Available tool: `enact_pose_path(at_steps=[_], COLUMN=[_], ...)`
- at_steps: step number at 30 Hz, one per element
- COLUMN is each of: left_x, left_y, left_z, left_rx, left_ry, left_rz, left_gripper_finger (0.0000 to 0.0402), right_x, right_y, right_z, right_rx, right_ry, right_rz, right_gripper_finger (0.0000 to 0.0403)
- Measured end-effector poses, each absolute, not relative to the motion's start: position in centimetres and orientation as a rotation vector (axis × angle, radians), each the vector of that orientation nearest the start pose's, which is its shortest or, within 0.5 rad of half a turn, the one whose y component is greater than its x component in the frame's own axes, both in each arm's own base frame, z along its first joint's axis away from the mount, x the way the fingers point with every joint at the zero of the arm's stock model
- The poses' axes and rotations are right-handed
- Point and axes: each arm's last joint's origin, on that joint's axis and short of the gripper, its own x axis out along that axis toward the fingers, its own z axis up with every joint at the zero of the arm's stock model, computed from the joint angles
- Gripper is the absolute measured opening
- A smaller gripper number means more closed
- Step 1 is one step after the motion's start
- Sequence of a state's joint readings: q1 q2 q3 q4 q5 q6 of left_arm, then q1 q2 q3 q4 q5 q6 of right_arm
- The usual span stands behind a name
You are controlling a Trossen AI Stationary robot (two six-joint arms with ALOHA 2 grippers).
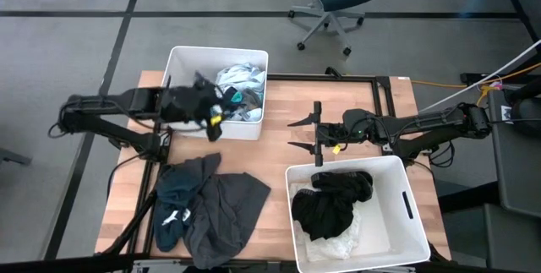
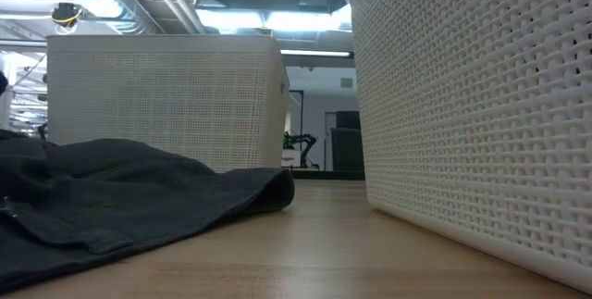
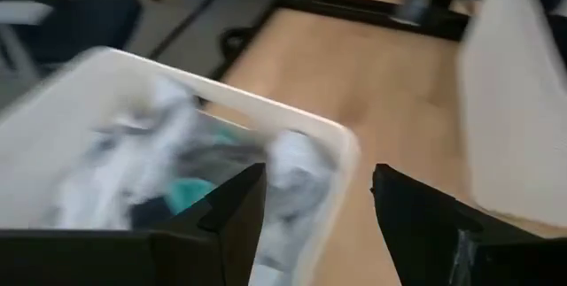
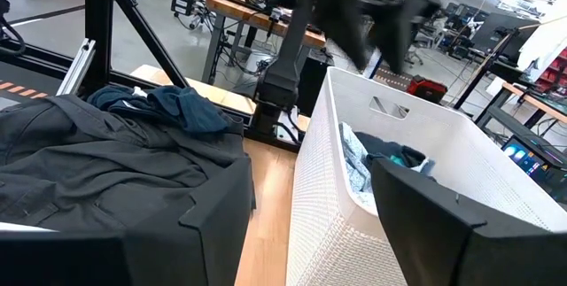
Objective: Sort clothes
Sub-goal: Put the black shorts into the top white laundry bin
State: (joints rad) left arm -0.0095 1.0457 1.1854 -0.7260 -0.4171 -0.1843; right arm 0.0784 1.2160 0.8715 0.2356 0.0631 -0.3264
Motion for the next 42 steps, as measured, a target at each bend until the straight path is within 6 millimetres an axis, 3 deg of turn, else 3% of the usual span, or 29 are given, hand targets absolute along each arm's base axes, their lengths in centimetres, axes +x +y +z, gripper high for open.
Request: enact_pose_path(at_steps=[11,26,38,42], left_x=[20.4,19.7,17.1,17.1], left_y=[-6.2,-13.7,-15.8,-16.5], left_z=[34.9,29.3,27.2,26.8], left_rx=[-0.132,-0.39,-0.478,-0.525], left_ry=[0.701,1.13,1.354,1.381], left_rz=[0.225,0.273,0.549,0.54], left_gripper_finger=[0.0196,0.0196,0.0196,0.0196], right_x=[27.4,27.5,27.5,27.5], right_y=[2.0,2.0,2.0,2.0], right_z=[31.4,31.4,31.4,31.4], right_rx=[-0.332,-0.329,-0.328,-0.328], right_ry=[0.107,0.107,0.106,0.106], right_rz=[0.033,0.032,0.032,0.033], right_gripper_finger=[0.0233,0.0233,0.0233,0.0233])
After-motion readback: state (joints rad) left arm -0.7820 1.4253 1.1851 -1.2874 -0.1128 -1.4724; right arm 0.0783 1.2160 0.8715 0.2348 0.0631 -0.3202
